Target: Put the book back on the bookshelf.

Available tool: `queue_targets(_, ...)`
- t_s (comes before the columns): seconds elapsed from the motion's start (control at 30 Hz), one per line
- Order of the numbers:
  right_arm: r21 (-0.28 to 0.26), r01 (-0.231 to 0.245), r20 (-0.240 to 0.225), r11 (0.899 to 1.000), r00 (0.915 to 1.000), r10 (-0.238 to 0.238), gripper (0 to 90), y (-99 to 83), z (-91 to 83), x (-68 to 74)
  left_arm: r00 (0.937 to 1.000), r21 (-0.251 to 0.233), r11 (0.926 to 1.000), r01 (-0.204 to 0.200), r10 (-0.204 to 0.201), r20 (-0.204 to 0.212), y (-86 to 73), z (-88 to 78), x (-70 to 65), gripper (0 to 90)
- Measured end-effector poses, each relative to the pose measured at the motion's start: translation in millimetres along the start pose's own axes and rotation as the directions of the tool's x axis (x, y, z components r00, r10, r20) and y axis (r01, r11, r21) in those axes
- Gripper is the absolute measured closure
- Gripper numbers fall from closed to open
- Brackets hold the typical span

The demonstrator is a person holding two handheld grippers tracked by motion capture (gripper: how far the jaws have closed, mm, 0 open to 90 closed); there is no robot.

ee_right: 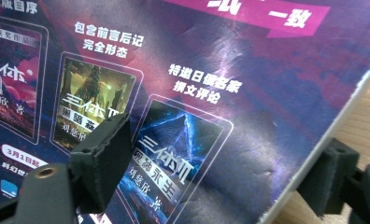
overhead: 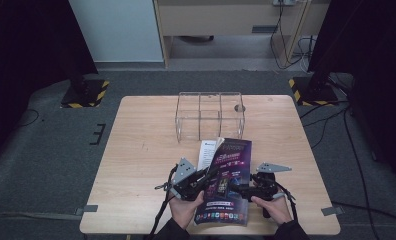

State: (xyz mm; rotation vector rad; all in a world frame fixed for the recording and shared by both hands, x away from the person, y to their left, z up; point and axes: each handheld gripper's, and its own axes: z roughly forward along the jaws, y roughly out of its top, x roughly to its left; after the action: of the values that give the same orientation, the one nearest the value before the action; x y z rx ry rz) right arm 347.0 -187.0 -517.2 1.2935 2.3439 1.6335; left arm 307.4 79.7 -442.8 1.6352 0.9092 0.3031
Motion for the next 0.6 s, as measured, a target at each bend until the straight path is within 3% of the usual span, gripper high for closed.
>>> queue_targets(0.23, 0.008, -0.019, -0.009, 1.0, 0.9998, 0.02, 27.9, 1.5, 3.1, -2.3, 1.0, 0.0, 1.0, 0.005, -0.005, 0.003, -1.2, -0.3, 1.0, 83.8)
queue_targets(0.4, 0.016, -0.058, -0.009, 0.998, 0.9983, 0.058, 42.5, 3.5, -2.2, -4.3, 0.9999, -0.003, 0.9999, 0.013, -0.013, 0.0, -1.7, -0.8, 3.9, 83.8)
queue_targets(0.6, 0.008, -0.046, 0.01, 0.999, 0.9989, 0.046, 56.5, 6.8, -7.7, -0.2, 0.9998, -0.005, 0.9998, 0.017, -0.017, -0.008, -2.2, -1.6, 5.9, 83.8)
